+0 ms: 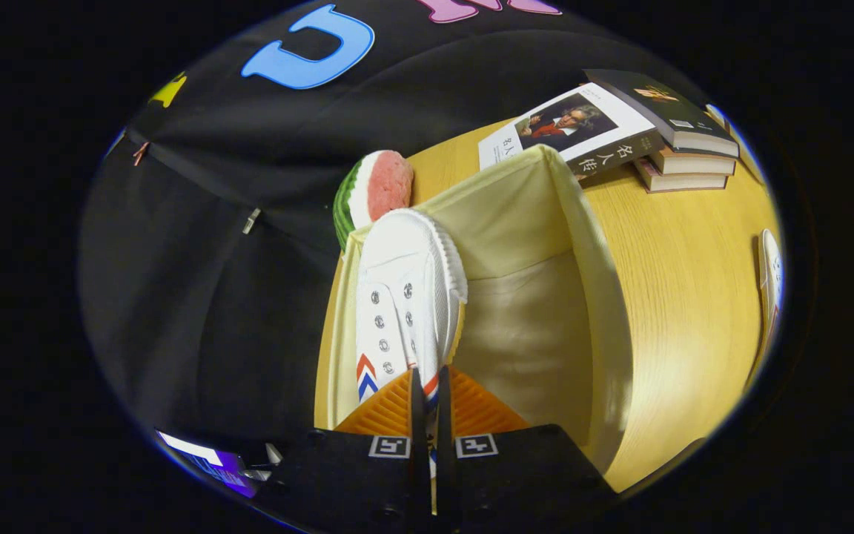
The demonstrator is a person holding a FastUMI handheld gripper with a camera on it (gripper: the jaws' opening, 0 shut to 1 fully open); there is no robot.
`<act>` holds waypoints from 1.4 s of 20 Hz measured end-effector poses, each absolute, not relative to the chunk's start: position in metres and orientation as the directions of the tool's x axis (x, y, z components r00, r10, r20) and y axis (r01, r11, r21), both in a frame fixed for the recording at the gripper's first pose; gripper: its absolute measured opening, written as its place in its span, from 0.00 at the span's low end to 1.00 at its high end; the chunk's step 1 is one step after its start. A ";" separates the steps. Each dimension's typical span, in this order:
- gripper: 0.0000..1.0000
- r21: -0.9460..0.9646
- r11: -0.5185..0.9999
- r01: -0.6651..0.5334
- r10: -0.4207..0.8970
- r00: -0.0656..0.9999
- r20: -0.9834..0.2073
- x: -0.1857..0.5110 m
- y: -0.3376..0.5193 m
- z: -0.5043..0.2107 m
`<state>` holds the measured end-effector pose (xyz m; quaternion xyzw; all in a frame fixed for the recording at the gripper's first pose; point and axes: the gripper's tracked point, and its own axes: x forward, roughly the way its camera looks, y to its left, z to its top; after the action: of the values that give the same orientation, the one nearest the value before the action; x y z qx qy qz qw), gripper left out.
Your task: Open the storage box then place both shoes into the box .Put the left shoe in first, then the right shoe, with the right side of both shoes facing outward in a uniform manner.
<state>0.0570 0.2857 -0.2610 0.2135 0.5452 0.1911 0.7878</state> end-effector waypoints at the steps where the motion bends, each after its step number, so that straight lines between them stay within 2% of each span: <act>1: 0.08 0.542 0.838 -0.056 0.529 0.320 -0.786 0.056 0.288 -0.270; 6: 0.07 0.520 0.854 -0.026 0.508 0.262 -0.821 0.056 0.295 -0.293; 9: 0.08 0.511 0.859 -0.027 0.499 0.264 -0.826 0.058 0.297 -0.293; 12: 0.22 0.567 0.823 -0.031 0.548 0.306 -0.778 0.065 0.301 -0.267; 15: 0.98 0.578 0.810 -0.093 0.566 0.377 -0.733 0.068 0.296 -0.236; 19: 0.99 0.548 0.811 -0.204 0.571 0.483 -0.665 0.066 0.271 -0.185; 22: 0.99 0.494 0.835 -0.241 0.530 0.590 -0.609 0.064 0.227 -0.151; 28: 0.99 0.422 0.894 -0.152 0.391 0.726 -0.566 0.064 0.107 -0.122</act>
<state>0.0644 0.1069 -0.1221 0.1758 0.3391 0.1488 0.9121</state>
